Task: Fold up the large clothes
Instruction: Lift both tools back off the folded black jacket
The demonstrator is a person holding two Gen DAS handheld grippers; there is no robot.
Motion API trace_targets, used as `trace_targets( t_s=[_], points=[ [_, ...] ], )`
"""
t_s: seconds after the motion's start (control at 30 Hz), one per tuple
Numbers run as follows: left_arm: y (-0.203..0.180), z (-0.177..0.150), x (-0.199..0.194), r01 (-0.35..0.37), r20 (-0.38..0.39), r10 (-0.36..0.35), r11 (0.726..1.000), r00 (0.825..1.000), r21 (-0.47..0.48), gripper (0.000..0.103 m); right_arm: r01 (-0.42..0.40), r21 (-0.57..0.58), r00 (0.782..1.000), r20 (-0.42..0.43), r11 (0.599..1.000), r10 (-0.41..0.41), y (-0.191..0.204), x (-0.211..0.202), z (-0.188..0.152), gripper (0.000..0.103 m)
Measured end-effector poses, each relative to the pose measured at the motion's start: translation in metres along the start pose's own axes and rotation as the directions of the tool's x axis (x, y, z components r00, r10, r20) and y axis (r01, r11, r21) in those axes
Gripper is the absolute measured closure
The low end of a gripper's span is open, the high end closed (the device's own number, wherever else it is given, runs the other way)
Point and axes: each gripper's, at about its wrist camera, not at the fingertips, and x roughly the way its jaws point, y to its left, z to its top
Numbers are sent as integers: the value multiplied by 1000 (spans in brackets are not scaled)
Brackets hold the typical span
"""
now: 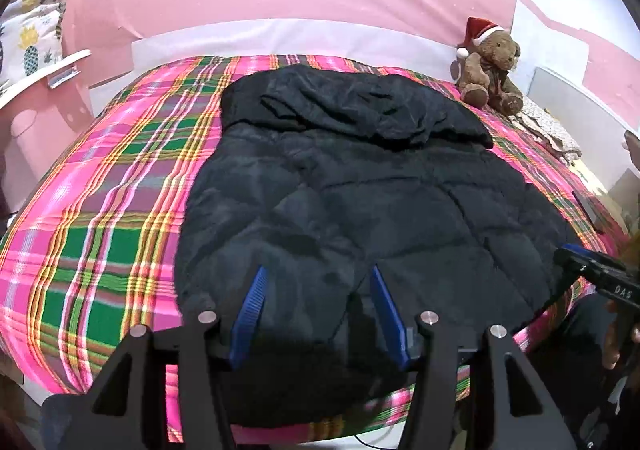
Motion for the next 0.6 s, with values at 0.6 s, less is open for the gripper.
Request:
trace_targets(
  t_s=[0.6],
  points=[
    [72,-17,26,-52,-60,44,988,997,-147,36,122,185,990,42,975,-132,-100,-6,9,46]
  ],
)
